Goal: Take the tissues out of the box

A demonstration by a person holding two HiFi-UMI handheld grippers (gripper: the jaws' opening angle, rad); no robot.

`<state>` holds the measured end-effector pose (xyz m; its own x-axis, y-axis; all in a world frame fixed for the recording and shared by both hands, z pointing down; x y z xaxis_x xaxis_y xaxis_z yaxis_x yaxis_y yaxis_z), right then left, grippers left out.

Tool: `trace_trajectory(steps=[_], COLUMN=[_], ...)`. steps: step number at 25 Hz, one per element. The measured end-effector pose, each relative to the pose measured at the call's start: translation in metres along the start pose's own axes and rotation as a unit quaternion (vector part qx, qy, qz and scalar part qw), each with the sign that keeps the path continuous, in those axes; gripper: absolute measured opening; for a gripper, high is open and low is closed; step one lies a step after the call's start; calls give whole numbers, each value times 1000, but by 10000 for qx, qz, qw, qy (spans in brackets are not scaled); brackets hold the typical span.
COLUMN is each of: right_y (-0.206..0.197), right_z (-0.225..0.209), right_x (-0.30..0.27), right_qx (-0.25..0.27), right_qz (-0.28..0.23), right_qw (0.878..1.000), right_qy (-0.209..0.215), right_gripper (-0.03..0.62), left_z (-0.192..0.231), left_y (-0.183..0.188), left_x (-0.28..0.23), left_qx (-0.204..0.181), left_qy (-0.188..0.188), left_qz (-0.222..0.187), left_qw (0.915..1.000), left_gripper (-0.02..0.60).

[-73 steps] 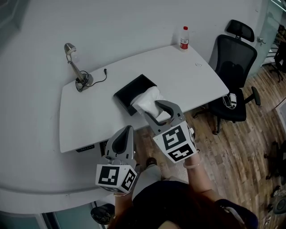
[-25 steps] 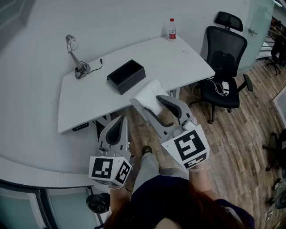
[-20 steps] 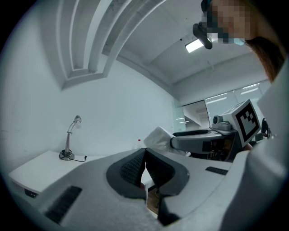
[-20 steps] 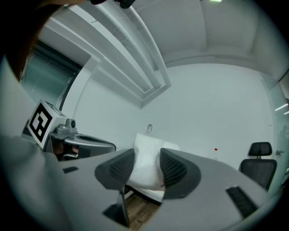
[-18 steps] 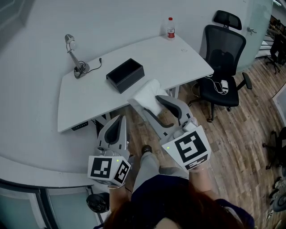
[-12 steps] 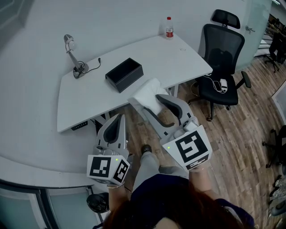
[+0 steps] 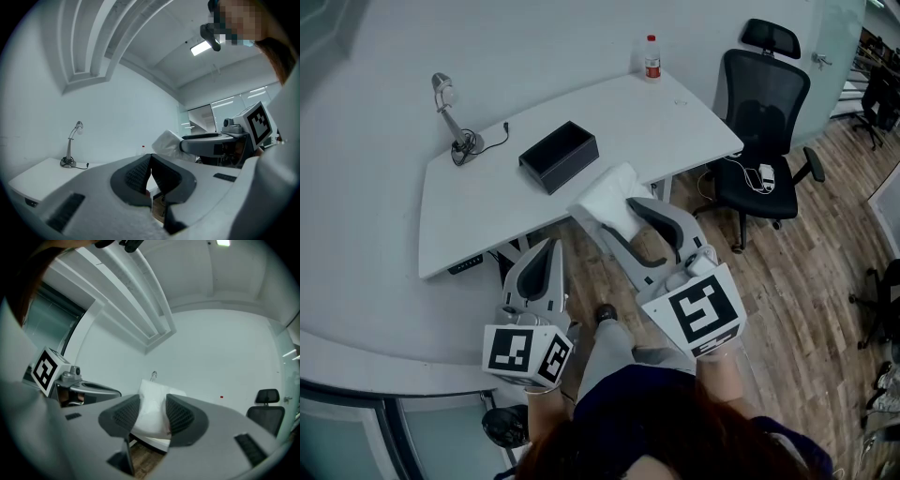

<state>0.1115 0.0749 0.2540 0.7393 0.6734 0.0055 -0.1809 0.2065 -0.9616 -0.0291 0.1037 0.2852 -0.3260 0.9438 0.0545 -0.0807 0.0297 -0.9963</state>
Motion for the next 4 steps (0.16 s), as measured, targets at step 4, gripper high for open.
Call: trace_trajectory(steps=[4], right_y=[-1], right_z=[1], right_x=[-2], right_qx=[6], right_qz=[6], right_qw=[10000], right_qy=[15], right_gripper=[187], left_z=[2], left_y=[-1], left_x=[-1], left_qx=[14], left_qy=[-5], left_qz=[-3], left_qw=[10000], left_gripper=[21])
Point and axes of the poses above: the fingertips, and each gripper's own axes: x backward along the fingers, z to its left, y out of its top, the point moved 5 cm from there along x, backward along the fingers, and after that the axes turned 4 degrees about x, right-handed, at the moved point
